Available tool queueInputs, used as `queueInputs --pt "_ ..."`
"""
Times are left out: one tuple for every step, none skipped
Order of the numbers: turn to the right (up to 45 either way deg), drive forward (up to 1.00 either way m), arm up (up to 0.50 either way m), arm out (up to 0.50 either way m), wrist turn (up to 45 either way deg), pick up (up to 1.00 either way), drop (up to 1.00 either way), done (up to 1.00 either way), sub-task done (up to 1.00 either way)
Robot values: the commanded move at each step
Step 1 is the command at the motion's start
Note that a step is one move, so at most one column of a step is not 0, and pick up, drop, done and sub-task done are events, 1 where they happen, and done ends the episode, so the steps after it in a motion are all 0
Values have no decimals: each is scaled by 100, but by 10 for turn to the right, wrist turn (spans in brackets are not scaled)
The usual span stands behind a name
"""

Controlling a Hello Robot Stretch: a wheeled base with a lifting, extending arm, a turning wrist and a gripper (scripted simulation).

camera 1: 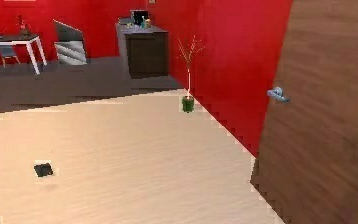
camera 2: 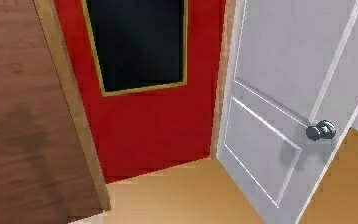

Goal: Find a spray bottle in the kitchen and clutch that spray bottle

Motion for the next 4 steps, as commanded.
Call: queueInputs --pt "-210 0 0 0 0 0 0 0 0" --pt "0 100 0 0 0 0 0 0 0" --pt "0 100 0 0 0 0 0 0 0" --pt "0 5 0 0 0 0 0 0 0"
